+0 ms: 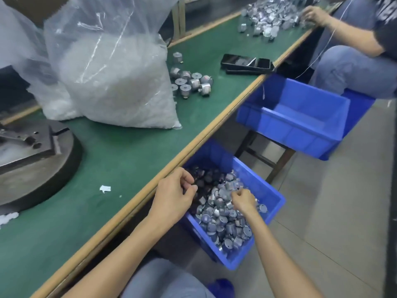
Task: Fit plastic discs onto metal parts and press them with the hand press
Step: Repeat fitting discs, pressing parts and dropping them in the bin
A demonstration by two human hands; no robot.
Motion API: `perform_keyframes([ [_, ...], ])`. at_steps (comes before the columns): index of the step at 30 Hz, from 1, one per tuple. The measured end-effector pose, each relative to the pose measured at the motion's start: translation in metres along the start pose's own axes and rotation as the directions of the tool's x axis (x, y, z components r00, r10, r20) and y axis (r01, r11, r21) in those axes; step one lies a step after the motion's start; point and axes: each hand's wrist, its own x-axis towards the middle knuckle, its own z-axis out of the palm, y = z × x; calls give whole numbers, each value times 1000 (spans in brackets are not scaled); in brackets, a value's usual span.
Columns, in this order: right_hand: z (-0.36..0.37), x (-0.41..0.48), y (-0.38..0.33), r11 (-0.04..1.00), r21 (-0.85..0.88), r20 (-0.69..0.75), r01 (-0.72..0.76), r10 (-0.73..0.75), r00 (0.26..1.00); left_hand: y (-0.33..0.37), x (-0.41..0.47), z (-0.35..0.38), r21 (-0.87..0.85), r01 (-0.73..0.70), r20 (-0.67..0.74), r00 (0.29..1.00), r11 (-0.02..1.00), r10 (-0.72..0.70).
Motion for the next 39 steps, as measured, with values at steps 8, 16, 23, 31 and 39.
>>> perform_keyframes([
  [8,-24,-12,-41,981,105,-59,163,-158,986,11,-6,-22,-27,-47,-81,996,999,45],
  [16,-41,-78,-175,696,382,-208,607,-575,791,14,-18,-86,8,-64,-273,960,998,64],
  [23,14,-165,-279,496,479,-11,724,-822,570,-17,-67,-195,131,30,-513,857,991,42],
  [31,91,-295,-356,228,489,164,842,-972,168,-35,-138,-289,69,226,-805,588,972,-79],
  [39,149,-425,-359,-44,551,288,834,-927,-239,-35,-247,-332,466,756,-758,609,461,-234],
])
